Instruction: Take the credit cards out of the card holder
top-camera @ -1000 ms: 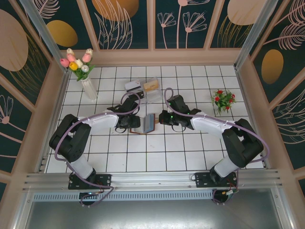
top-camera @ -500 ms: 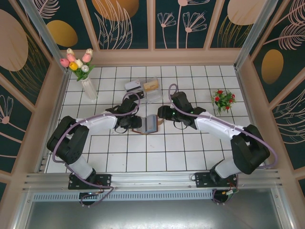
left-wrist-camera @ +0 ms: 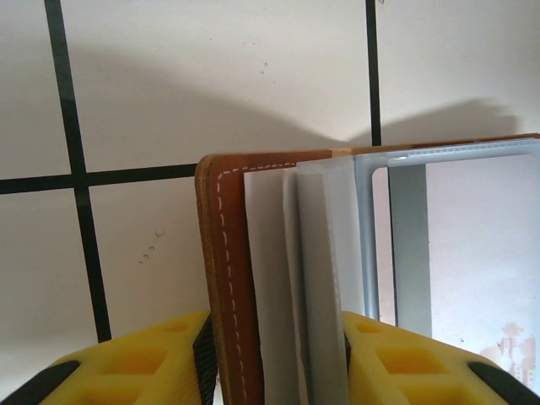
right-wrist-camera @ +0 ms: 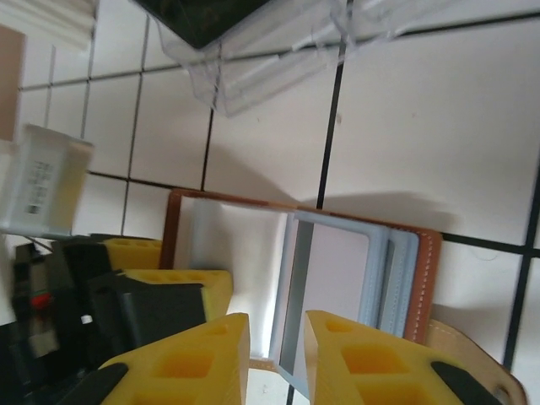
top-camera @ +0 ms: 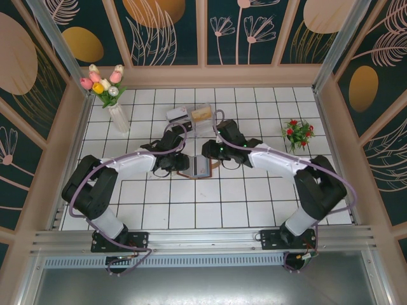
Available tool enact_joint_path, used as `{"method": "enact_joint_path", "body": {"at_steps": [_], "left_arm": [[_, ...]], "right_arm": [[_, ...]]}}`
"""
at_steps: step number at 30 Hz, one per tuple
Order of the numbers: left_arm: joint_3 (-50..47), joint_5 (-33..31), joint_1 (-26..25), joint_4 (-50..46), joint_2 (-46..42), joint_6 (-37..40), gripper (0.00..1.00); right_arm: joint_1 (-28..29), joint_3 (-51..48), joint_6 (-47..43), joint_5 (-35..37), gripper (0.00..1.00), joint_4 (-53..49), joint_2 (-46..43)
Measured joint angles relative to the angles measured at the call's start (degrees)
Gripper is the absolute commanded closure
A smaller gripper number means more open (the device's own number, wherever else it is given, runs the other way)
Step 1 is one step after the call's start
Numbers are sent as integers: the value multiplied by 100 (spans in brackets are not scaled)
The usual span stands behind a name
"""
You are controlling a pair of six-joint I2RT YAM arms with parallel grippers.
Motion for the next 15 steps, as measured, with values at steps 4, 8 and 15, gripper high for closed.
{"method": "enact_joint_path", "body": {"at_steps": [4, 8, 15], "left_arm": [[-55, -17, 0, 20, 0, -2, 61], [-120, -20, 0, 66, 0, -2, 61], [-155, -52, 0, 101, 0, -2, 61]], "right_arm": [[13, 79, 107, -175, 76, 44, 444], [13, 94, 131, -302, 77, 79, 734], [13, 101, 129, -450, 79, 74, 1043]]}}
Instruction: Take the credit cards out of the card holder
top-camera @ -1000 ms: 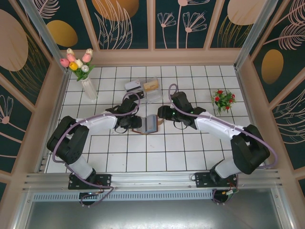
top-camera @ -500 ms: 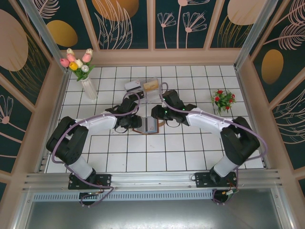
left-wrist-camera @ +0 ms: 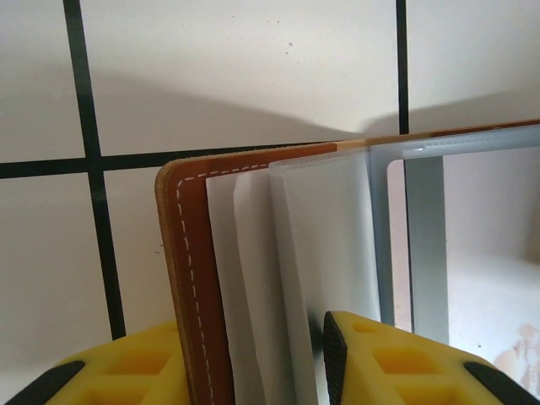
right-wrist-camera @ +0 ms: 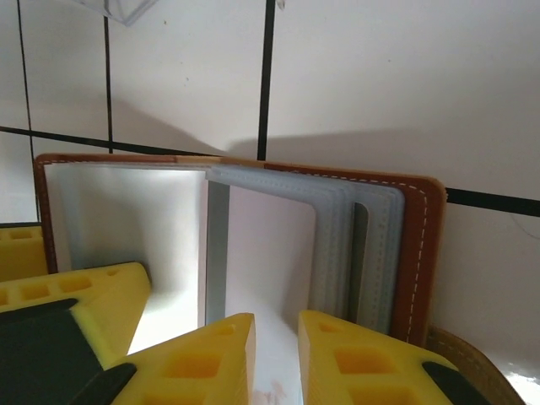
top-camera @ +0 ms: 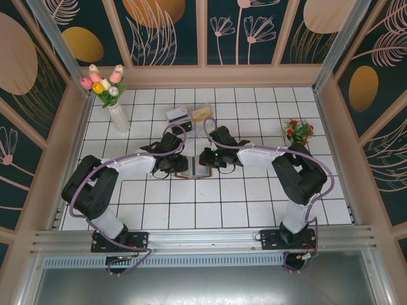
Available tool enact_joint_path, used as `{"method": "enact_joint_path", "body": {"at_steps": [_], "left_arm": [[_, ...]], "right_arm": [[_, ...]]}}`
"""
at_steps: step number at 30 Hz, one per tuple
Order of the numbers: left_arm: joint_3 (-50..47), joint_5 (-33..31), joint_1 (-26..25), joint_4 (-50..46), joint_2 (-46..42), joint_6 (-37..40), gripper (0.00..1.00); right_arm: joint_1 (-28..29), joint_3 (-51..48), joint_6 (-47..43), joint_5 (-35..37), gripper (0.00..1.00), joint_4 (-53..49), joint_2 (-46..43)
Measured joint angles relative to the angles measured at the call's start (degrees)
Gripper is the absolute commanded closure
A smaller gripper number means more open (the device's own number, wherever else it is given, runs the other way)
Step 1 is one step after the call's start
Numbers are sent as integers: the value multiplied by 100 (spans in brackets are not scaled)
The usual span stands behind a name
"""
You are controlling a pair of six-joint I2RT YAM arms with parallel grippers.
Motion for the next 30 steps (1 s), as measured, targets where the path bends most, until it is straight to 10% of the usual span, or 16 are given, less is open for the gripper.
{"method": "enact_joint_path", "body": {"at_steps": [30], "left_arm": [[267, -330, -20, -470, -581, -157, 52]], "right_arm": [[0, 177, -28, 229, 79, -212, 284]]}}
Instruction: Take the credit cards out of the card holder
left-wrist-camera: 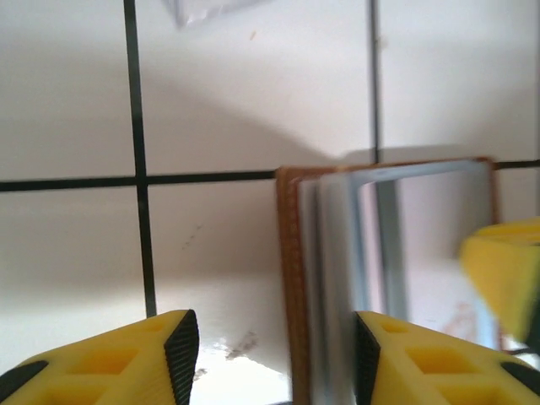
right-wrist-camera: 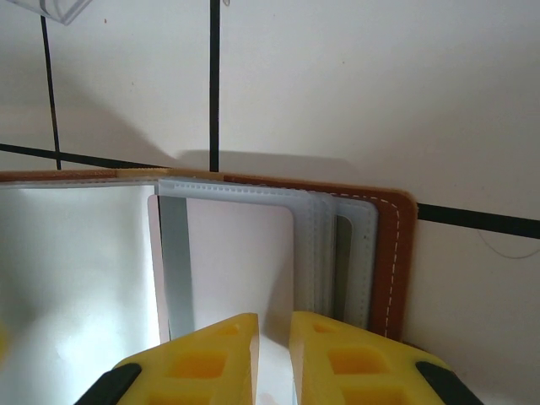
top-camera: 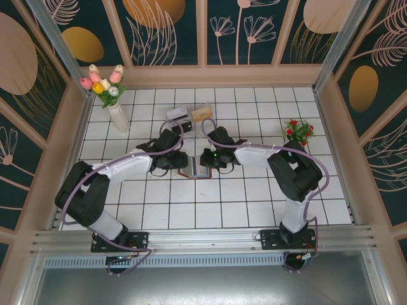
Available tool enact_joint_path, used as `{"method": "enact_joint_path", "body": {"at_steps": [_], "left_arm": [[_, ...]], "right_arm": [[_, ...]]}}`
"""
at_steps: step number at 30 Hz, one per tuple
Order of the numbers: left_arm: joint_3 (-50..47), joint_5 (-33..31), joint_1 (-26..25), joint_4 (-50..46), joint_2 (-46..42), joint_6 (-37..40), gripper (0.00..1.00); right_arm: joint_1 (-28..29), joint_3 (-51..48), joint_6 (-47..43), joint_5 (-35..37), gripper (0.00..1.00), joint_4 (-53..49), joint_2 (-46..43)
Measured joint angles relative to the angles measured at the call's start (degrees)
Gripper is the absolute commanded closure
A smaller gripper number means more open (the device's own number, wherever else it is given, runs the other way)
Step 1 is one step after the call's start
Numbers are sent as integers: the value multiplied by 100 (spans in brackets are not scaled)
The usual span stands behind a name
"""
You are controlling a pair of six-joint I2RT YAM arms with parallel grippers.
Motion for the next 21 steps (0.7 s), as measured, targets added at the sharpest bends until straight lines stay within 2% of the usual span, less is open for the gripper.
{"method": "enact_joint_path", "body": {"at_steps": [5, 9, 21], "left_arm": [[291, 131, -2, -31, -319, -37, 63], [474, 269, -70, -31, -407, -42, 66], [431, 472, -210, 37, -516, -310, 73]], "right_arm": [[0, 4, 0, -2, 79, -2, 0], [0, 4, 0, -4, 78, 0, 0], [20, 4, -114, 28, 63, -11, -133]]}}
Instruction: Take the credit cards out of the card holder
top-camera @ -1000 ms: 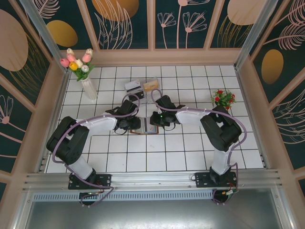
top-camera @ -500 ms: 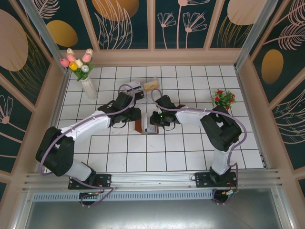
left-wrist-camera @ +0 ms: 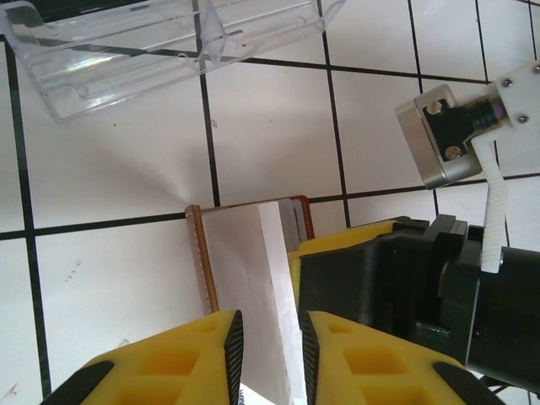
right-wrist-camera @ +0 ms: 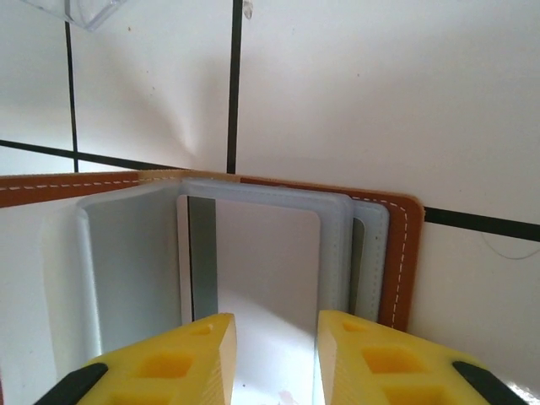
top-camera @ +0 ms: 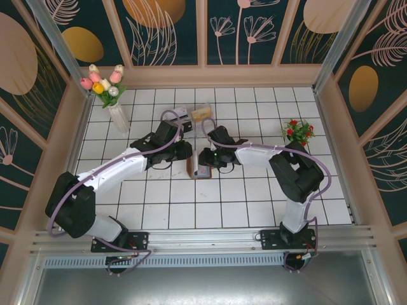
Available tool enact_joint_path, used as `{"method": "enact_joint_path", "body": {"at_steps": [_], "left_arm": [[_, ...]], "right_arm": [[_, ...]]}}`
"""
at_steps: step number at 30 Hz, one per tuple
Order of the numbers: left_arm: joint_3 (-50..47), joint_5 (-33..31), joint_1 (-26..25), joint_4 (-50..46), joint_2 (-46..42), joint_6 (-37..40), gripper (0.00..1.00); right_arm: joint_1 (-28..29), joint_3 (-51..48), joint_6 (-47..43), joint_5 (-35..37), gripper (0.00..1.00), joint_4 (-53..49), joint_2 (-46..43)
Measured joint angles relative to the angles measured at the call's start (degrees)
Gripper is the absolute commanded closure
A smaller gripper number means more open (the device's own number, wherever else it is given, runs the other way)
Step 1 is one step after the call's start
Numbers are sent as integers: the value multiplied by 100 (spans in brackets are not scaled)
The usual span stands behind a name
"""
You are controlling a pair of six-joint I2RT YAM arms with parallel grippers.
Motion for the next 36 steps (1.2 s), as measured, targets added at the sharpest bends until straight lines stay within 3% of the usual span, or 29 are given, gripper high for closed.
{"method": "enact_joint_path", "body": {"at_steps": [4, 9, 17, 22, 27, 31, 36], "left_arm": [[-118, -83, 0, 39, -205, -76, 74], [-258, -186, 0, 46, -317, -144, 75], [-452, -334, 0, 57, -452, -304, 82], [-651, -341, 0, 195, -577, -461, 88], [-831, -343, 0, 267, -579, -595, 90], [-901, -304, 0, 378, -560, -693, 91], [-927, -186, 0, 588, -426, -765, 91]], "right_arm": [[83, 17, -76, 61, 60, -66, -122], [216, 247, -190, 142, 62, -173, -149], [280, 389, -297, -444, 74, 98, -118], [280, 472, -234, -997, 87, 485, 129], [280, 557, -160, -1239, 92, 664, 433], [278, 557, -76, -1353, 92, 776, 597], [278, 557, 44, -1491, 85, 916, 776]]}}
